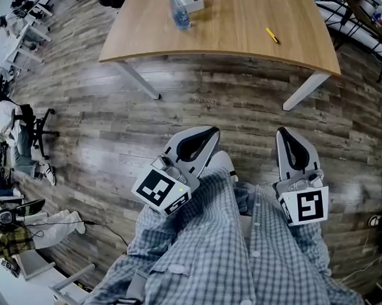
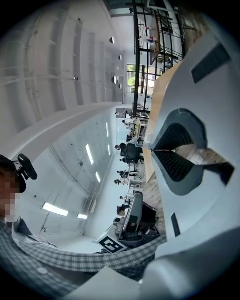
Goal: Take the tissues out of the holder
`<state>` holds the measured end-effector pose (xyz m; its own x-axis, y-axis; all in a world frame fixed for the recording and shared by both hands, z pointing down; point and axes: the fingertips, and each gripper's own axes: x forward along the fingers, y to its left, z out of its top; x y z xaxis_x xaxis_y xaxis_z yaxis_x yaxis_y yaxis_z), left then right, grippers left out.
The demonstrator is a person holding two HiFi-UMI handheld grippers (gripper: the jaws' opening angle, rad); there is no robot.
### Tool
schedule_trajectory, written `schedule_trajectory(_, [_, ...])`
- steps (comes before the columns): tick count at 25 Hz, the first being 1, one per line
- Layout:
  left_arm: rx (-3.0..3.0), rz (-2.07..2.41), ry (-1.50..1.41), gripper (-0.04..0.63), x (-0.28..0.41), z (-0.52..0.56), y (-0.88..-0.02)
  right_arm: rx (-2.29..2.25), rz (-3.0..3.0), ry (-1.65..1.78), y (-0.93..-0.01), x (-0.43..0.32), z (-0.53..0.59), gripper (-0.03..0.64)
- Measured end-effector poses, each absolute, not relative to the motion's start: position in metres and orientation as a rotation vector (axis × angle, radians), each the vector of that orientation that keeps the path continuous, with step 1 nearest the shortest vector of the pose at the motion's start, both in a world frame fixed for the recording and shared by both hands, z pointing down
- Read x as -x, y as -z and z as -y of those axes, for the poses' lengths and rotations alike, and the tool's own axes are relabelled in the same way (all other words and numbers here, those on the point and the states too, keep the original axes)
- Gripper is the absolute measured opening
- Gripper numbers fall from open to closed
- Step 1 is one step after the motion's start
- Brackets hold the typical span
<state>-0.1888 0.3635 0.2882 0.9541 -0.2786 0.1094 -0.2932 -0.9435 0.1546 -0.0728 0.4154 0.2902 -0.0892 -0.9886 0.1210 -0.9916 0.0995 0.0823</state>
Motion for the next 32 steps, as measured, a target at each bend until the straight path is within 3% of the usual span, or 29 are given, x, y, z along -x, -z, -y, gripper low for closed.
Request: schedule_trajectory(32, [-2.910,0.274,-0.164,0.008,0.127,-0.265,-0.300,-2.044,2.129,-0.105,-0.302,0.034,-0.317,0.014])
